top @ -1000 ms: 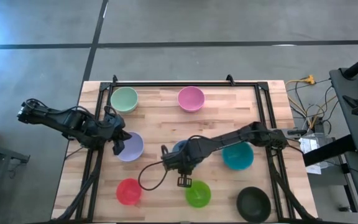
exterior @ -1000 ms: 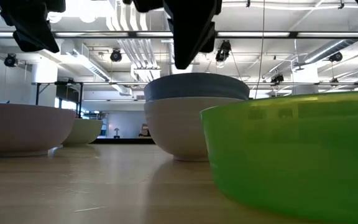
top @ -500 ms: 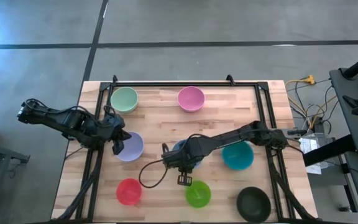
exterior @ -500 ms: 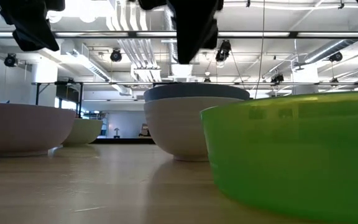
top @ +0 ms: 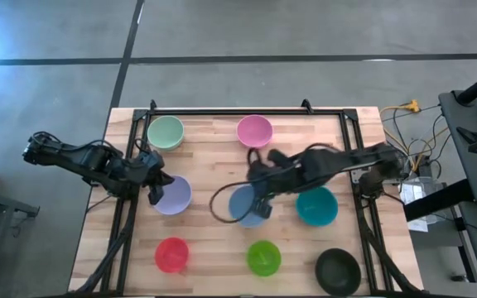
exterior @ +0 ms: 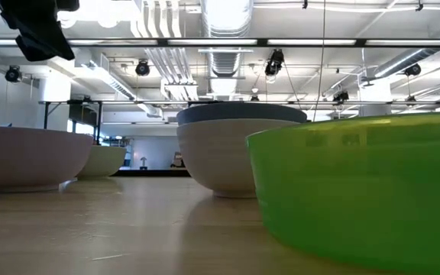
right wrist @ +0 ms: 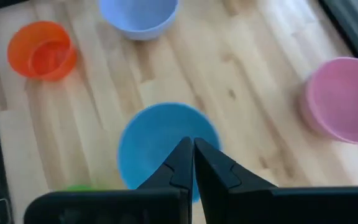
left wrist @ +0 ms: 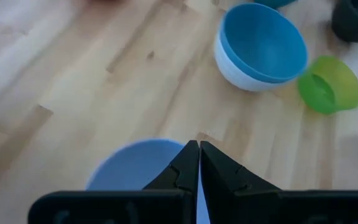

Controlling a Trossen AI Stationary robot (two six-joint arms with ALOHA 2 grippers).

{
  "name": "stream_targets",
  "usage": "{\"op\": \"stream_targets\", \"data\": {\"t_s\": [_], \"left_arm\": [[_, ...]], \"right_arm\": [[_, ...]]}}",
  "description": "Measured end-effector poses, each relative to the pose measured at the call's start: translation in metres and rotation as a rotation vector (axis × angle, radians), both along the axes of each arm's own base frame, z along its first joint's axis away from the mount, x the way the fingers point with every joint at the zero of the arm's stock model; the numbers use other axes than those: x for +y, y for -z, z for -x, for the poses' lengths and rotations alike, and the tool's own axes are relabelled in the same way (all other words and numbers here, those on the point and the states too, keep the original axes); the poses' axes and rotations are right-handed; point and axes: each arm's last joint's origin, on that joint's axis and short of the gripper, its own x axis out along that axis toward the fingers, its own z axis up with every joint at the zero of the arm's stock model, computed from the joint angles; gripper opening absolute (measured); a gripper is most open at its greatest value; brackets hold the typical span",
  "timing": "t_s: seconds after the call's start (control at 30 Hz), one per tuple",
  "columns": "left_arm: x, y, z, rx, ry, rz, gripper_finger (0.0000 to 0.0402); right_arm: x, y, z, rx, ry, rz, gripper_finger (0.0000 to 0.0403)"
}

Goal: Nest bowls inside each other
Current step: Stack the light green bowl on top of the light blue bowl

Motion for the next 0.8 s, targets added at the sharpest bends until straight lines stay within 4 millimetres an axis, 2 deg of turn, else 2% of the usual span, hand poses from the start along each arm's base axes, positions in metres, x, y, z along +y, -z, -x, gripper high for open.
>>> {"op": "stream_targets", "data": {"t_s": [0.1,0.2,0.47,0.63,0.8], "left_arm": [[0.001,-0.002,-0.003,-0.006,-0.035,-0.057,0.0],[0.001,-0.005,-0.007,-0.029,-0.05,-0.077,0.0],[0.013,-0.02,-0.023,-0.094,-0.148,-0.124,0.0],[0.038,-0.026,-0.035,-0.056,-0.206,-0.129,0.0],[0.082,-0.028,-0.043,0.008,-0.255,-0.032,0.0]], "right_arm": [[-0.007,-0.005,0.021,-0.015,0.039,0.013,0.0009],[-0.012,-0.001,0.043,-0.024,0.127,0.01,0.0009],[-0.017,0.041,0.083,-0.08,0.188,-0.031,0.0009],[-0.021,0.064,0.096,-0.245,0.16,-0.093,0.0009],[-0.028,0.069,0.113,-0.46,0.121,-0.167,0.0009]]}}
